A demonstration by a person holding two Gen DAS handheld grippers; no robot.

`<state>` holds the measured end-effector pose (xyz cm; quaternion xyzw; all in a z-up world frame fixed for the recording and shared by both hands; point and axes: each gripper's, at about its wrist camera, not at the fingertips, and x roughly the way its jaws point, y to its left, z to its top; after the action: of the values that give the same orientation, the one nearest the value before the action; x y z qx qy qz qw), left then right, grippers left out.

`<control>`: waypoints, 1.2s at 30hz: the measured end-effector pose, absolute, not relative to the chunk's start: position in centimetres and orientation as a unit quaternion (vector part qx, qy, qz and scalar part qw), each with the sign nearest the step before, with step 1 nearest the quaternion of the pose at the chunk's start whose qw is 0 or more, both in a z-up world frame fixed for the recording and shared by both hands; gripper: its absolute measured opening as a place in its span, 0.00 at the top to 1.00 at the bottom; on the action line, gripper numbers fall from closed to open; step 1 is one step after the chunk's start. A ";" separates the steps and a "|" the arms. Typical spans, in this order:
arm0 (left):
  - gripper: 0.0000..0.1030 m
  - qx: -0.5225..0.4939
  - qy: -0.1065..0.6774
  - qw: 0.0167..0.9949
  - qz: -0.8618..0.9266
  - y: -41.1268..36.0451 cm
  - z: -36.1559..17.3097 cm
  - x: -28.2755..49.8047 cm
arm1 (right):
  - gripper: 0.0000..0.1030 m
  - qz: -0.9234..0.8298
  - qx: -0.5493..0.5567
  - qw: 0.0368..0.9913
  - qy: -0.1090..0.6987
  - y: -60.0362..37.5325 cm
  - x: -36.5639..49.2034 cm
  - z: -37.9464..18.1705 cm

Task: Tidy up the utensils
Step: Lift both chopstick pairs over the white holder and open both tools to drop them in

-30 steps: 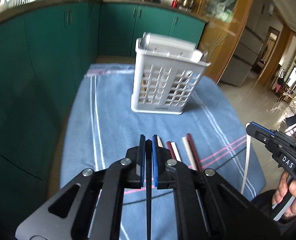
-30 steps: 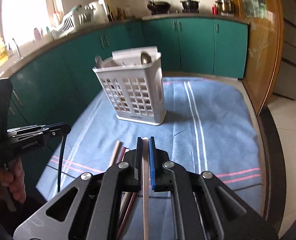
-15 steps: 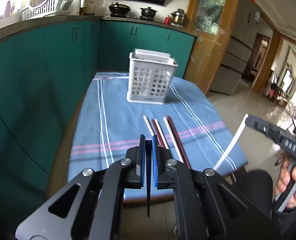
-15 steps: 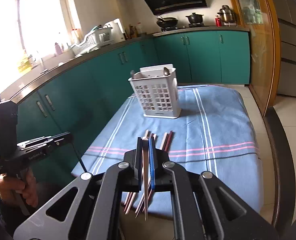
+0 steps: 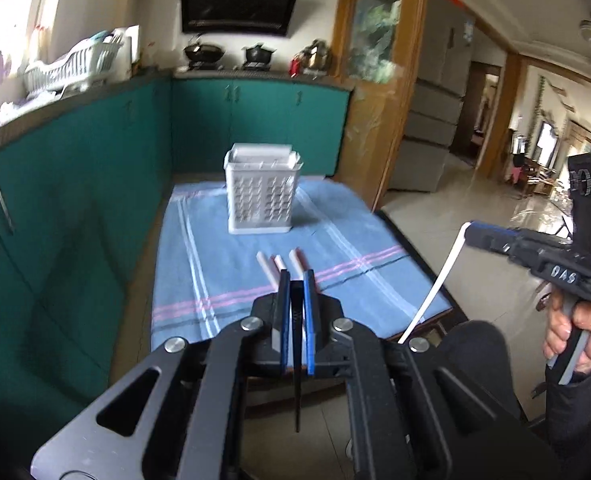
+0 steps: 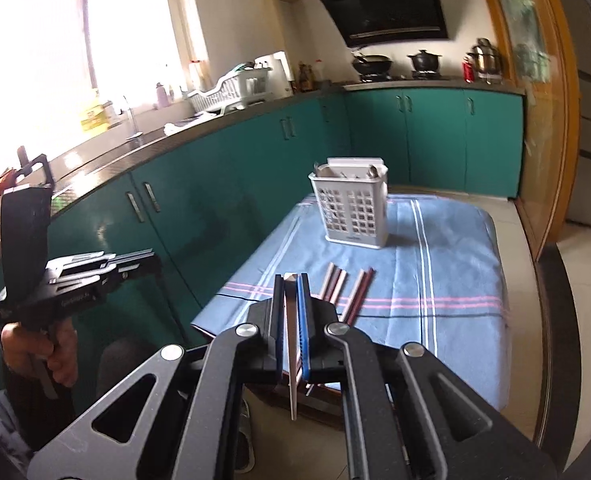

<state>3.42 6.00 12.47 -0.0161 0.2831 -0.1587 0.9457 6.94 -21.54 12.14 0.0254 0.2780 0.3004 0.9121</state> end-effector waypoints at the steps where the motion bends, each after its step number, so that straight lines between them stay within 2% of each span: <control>1: 0.94 -0.011 0.274 0.948 -0.161 6.0 13.7 3.5 | 0.94 0.308 0.017 0.910 0.278 -21.4 7.0 12.9; 14: 0.94 0.002 0.207 0.962 -0.176 5.6 25.7 11.3 | 0.94 0.335 -0.019 0.902 0.273 -20.3 13.1 22.3; 25: 0.94 -0.014 0.165 0.975 -0.145 5.5 34.1 24.0 | 0.94 0.281 0.000 0.941 0.189 -19.6 24.2 31.8; 30: 0.94 -0.038 0.170 0.976 -0.132 5.7 35.2 30.2 | 0.94 0.251 0.007 0.951 0.179 -18.7 30.5 32.3; 36: 0.94 -0.057 0.199 0.971 -0.121 5.4 31.5 37.8 | 0.94 0.225 0.035 0.955 0.192 -18.1 38.3 28.9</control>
<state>37.77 5.36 31.48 -0.0575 0.1991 -0.1211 0.9708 38.29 -18.15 28.88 0.0354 0.1923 0.2248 0.9546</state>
